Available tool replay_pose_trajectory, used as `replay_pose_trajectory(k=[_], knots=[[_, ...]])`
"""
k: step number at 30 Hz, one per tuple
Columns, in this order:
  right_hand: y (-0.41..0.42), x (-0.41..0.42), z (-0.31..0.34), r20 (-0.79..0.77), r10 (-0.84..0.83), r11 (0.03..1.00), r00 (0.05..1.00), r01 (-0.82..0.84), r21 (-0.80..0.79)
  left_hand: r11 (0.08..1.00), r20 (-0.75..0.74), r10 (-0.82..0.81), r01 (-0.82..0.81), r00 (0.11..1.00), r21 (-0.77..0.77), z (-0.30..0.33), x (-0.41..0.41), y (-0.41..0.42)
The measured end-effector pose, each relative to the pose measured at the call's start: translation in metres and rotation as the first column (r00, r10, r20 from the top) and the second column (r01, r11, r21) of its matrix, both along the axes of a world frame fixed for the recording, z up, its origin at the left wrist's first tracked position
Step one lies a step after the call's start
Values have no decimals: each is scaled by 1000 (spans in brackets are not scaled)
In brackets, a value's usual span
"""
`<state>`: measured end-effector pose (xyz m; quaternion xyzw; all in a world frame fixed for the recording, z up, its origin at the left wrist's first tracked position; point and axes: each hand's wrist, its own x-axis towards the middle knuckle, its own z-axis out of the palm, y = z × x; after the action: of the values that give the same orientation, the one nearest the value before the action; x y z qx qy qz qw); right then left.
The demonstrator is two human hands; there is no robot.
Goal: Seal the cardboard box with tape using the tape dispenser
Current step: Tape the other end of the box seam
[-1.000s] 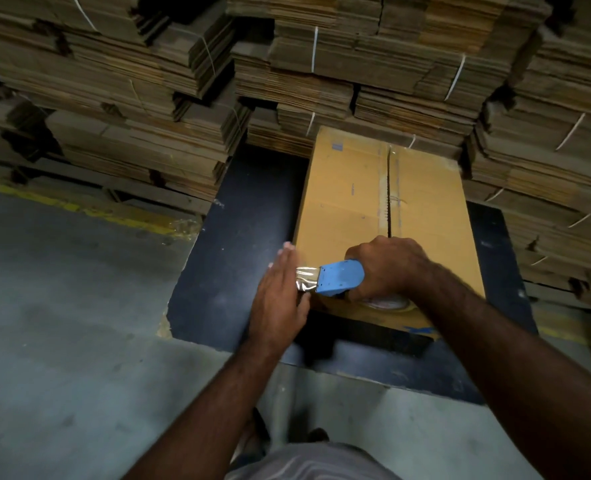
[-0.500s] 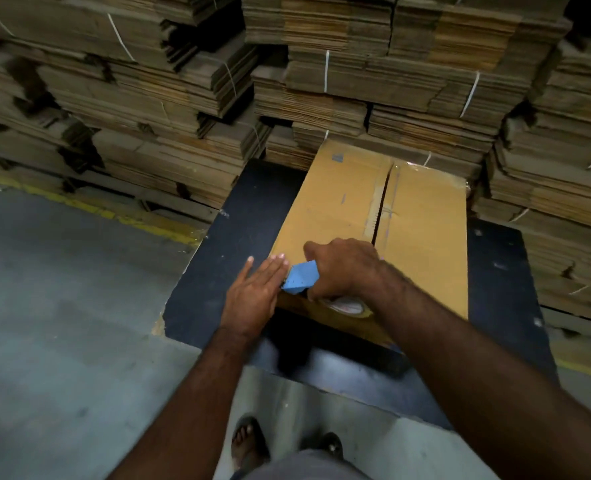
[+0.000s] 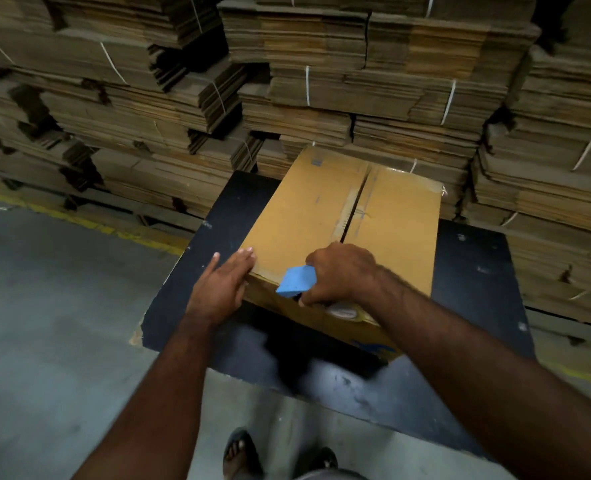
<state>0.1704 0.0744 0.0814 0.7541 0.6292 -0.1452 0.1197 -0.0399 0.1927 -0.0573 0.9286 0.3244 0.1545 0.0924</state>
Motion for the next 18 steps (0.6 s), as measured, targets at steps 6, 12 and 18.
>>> replay_pose_trajectory(k=[6, 12, 18], knots=[[11, -9, -9, 73, 3, 997, 997, 3, -77, 1000, -80, -4, 4, 997, -6, -6, 22, -36], [-10, 14, 7, -60, 13, 997, 998, -17, -77, 999, -71, 24, -26, 997, -25, -10, 16, -31], [-48, 38, 11, -52, -93, 984, 994, 84, -155, 998, -108, 24, -29, 994, -49, -9, 15, -31]])
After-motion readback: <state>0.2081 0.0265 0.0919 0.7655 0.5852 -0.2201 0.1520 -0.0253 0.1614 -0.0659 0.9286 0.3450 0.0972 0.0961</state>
